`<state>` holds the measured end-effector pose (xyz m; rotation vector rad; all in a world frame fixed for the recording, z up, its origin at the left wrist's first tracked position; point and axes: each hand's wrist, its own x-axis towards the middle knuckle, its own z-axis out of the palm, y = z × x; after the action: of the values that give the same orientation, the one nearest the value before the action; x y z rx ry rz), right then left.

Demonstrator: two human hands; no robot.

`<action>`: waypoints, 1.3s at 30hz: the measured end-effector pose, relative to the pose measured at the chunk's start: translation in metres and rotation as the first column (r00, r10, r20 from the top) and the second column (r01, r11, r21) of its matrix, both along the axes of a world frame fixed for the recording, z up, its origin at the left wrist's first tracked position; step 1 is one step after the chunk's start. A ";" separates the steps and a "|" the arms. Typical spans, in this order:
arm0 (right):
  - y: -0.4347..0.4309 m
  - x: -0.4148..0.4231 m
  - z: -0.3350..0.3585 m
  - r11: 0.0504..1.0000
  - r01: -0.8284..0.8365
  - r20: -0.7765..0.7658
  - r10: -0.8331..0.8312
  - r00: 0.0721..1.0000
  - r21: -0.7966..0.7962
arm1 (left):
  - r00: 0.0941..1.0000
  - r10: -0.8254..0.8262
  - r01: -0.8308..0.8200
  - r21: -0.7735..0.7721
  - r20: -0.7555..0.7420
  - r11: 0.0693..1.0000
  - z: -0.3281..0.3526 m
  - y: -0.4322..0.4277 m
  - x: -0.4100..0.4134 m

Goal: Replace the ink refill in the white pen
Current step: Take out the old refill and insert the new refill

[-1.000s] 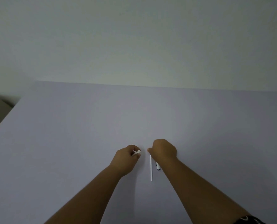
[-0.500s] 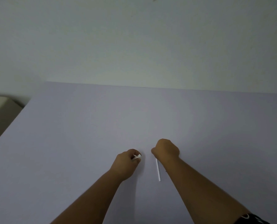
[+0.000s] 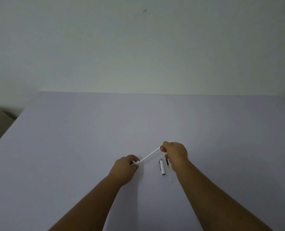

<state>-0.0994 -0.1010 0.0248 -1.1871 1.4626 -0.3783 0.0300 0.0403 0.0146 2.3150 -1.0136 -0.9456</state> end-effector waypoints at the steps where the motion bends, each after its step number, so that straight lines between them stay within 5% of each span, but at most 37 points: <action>1: 0.001 -0.003 0.001 1.000 0.011 0.007 -0.011 1.000 0.010 | 1.000 0.002 -0.002 -0.010 -0.005 1.000 0.001 -0.001 -0.002; 11: 0.014 -0.011 0.012 0.978 -0.086 0.030 0.082 0.996 0.188 | 0.997 0.038 -0.045 -0.110 -0.068 0.993 0.022 -0.013 -0.025; 21: 0.017 -0.031 0.043 0.960 -0.250 0.090 0.240 0.967 0.126 | 0.999 0.053 -0.053 -0.130 -0.008 0.990 0.050 -0.015 -0.039; 24: 0.019 -0.038 0.050 0.954 -0.244 0.175 0.214 0.961 0.176 | 0.997 0.060 -0.055 -0.109 0.047 0.993 0.057 -0.014 -0.043; 29: 0.014 -0.043 0.062 0.959 -0.021 0.444 -0.111 0.889 0.283 | 0.998 0.066 -0.062 -0.133 0.022 0.989 0.069 -0.010 -0.046; 39: 0.011 -0.058 0.058 0.981 -0.148 0.627 0.036 0.778 0.127 | 0.997 0.071 -0.078 -0.206 -0.042 0.975 0.081 -0.005 -0.057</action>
<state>-0.1574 -0.0896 0.0831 -0.8690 0.8301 -0.5099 -0.0272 0.0350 0.0959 2.1414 -0.9562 -0.8060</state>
